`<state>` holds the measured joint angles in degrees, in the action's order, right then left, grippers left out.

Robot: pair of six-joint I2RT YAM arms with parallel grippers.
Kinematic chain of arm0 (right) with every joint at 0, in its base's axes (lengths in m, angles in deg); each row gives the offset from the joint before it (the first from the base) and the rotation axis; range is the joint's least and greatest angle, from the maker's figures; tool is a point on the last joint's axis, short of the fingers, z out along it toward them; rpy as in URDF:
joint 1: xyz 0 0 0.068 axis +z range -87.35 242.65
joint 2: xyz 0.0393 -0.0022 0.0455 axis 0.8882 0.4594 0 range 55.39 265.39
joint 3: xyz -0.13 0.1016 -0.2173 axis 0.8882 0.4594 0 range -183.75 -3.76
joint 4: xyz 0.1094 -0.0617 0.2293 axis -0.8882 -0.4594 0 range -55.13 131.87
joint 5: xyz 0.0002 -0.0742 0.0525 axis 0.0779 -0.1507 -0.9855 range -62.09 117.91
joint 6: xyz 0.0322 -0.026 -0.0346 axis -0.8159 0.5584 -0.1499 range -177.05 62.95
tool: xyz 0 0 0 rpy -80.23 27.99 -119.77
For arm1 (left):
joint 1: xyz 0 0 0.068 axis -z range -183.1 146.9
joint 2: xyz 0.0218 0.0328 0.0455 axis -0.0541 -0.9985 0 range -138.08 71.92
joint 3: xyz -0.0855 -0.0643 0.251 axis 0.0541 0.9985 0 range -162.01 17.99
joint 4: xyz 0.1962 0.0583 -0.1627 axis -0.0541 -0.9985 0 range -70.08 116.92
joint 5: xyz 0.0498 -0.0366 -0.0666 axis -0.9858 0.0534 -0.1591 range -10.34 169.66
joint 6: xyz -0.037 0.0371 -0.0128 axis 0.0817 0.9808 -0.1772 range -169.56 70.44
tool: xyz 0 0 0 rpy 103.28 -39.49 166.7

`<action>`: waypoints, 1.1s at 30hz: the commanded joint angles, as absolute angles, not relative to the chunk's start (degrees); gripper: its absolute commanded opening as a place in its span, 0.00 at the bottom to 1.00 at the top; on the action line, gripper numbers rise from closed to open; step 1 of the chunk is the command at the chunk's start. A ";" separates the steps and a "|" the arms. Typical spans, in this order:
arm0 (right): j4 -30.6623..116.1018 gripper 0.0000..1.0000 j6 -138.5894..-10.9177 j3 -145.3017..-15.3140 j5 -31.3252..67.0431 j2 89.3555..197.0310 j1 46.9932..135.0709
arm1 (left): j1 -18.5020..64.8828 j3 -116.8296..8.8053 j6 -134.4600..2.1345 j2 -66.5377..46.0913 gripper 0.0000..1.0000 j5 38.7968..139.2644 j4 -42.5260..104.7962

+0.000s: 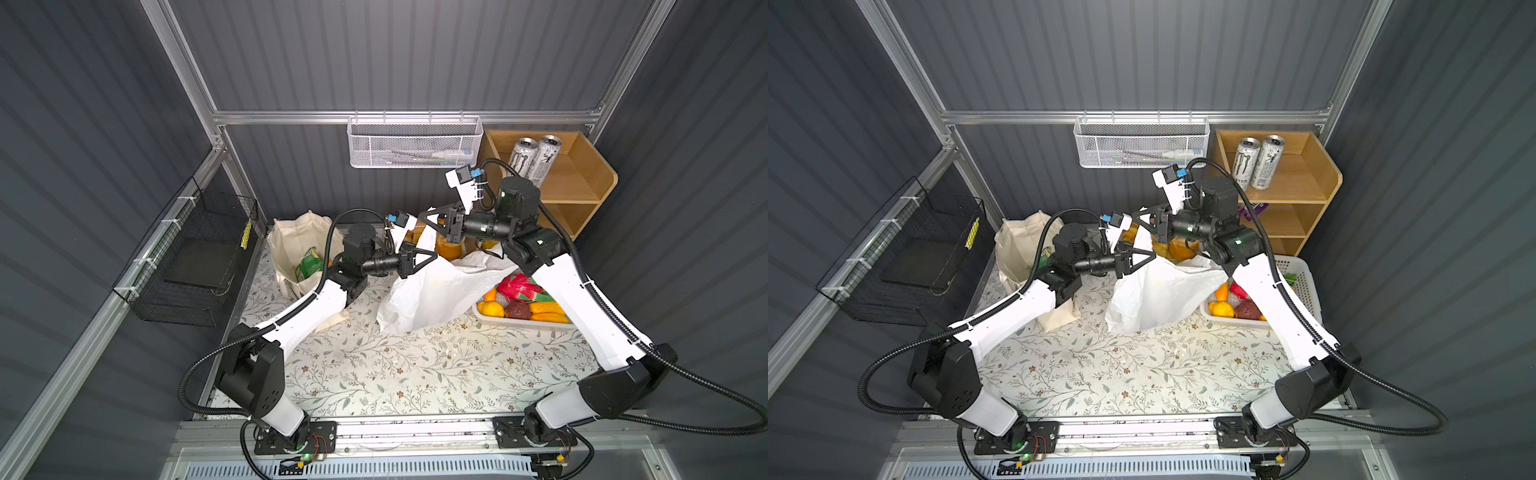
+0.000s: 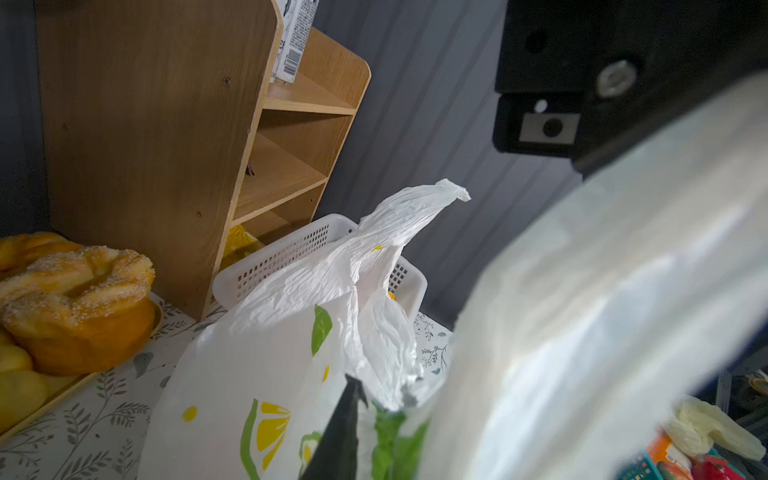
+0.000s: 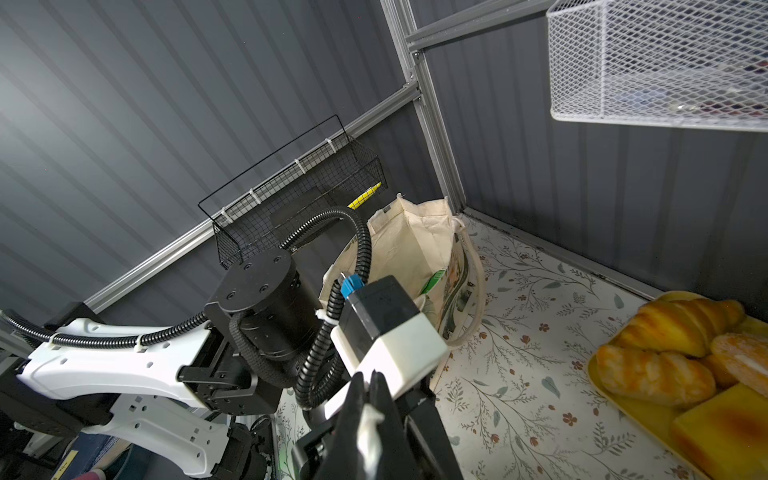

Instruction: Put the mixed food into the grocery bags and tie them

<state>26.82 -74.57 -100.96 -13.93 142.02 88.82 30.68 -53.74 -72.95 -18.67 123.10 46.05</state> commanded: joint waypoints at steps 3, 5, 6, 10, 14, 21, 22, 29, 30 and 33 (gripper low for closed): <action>24.47 0.37 -73.38 -102.89 -12.38 140.39 87.32 | 30.66 -52.33 -72.89 -17.65 0.00 120.64 47.60; 21.31 0.50 -72.76 -103.02 -9.20 138.22 84.83 | 30.39 -52.16 -72.93 -17.47 0.00 120.61 47.41; 18.65 0.54 -72.30 -102.99 -7.32 137.11 83.48 | 30.34 -52.22 -72.90 -17.38 0.00 120.70 47.17; 6.71 0.68 -66.97 -99.88 6.69 129.84 78.91 | 30.21 -51.97 -72.54 -16.77 0.00 120.53 46.43; -1.39 0.74 -63.37 -96.53 19.12 123.77 76.49 | 30.12 -52.13 -71.79 -16.42 0.00 120.62 45.38; -8.22 0.80 -59.42 -89.29 28.02 115.06 75.75 | 29.88 -52.04 -71.67 -16.50 0.00 121.19 45.20; -8.95 0.81 -58.81 -87.99 29.13 114.10 75.70 | 29.86 -52.04 -71.67 -16.58 0.00 121.39 45.20; -8.59 0.83 -57.23 -80.00 31.75 111.13 74.91 | 29.60 -53.43 -71.79 -17.20 0.00 123.05 45.15; -8.36 0.83 -57.27 -79.49 31.94 111.20 74.87 | 29.54 -53.49 -71.71 -17.14 0.00 123.29 45.11; -7.38 0.83 -57.17 -79.00 32.86 112.42 74.44 | 29.51 -53.73 -71.66 -17.05 0.00 123.69 44.76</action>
